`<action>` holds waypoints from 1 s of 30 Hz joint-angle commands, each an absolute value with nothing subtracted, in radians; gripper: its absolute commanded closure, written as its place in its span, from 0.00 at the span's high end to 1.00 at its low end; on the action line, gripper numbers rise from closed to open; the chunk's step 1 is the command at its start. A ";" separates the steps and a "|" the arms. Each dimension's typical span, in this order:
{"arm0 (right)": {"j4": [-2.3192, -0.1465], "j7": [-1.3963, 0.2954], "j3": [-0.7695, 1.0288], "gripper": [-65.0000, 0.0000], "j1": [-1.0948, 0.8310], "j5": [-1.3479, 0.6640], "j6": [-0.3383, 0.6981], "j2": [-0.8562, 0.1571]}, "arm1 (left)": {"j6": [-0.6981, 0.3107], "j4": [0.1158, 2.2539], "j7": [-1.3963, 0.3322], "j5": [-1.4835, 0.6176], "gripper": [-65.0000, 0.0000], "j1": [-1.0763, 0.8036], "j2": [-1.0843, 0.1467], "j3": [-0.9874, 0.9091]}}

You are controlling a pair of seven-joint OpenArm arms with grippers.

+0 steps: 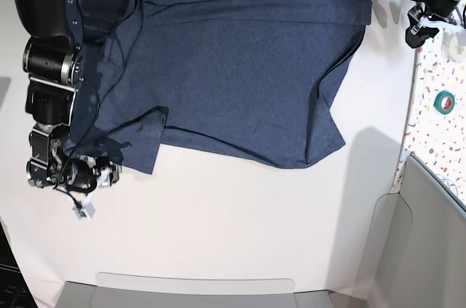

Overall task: Layout the t-shirt on the table in an organized manner, then fold the t-shirt properly
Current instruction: 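Move the right gripper to the hem corner of the navy t-shirt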

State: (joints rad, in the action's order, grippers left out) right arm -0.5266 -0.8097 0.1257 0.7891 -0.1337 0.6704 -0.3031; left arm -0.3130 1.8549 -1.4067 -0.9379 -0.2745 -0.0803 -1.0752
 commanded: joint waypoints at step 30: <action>-0.552 -0.792 -0.131 0.48 0.702 -0.143 0.687 -0.295 | -0.312 1.870 -1.396 -0.961 0.32 -0.280 -0.090 -1.078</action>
State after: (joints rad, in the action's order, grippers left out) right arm -0.5686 -0.6968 -0.1181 0.7254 -0.1677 0.6666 -0.3019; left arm -0.3130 1.8549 -1.4063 -0.9447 -0.2768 -0.0776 -1.0752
